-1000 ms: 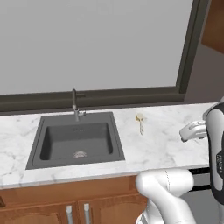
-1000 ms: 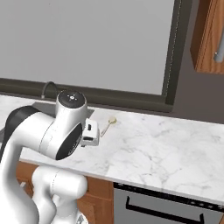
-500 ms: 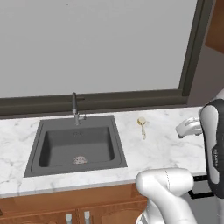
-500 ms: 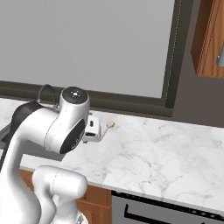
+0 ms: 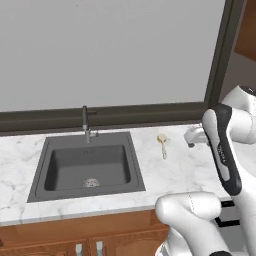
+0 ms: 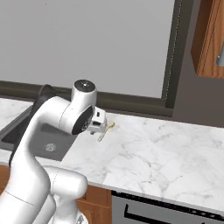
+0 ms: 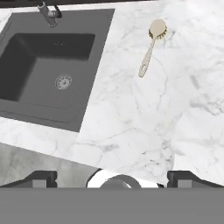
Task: Grab the spray bottle from the cabinet, then place it next to the cutting board for sanitizing. Then grab the dish brush from the countertop next to the sink and place it next to the cutting board.
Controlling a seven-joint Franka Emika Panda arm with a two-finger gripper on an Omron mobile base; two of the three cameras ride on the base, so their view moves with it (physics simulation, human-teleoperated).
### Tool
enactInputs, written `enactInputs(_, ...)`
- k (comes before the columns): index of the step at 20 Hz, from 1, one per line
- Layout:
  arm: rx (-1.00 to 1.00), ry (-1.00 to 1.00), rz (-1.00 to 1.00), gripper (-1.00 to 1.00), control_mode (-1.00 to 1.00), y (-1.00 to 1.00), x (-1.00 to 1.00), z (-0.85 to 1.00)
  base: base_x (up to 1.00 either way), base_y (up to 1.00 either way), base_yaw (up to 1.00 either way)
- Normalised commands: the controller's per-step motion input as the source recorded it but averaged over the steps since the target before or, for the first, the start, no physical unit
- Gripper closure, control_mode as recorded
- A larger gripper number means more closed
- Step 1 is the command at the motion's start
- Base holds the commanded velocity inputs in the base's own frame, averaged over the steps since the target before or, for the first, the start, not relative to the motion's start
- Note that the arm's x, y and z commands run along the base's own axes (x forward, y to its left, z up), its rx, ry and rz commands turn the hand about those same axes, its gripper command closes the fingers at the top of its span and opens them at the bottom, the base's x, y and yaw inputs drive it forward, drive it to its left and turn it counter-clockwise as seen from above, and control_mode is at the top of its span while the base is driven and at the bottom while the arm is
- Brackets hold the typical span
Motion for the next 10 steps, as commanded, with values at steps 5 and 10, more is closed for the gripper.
enactInputs(5,-0.07,0.16,-0.11,-1.00,-1.00,0.02,1.00,-0.80,0.00,0.00,0.00)
enactInputs(10,-0.02,0.17,-0.05,-1.00,-1.00,-0.02,1.00,-0.65,0.00,0.00,0.00)
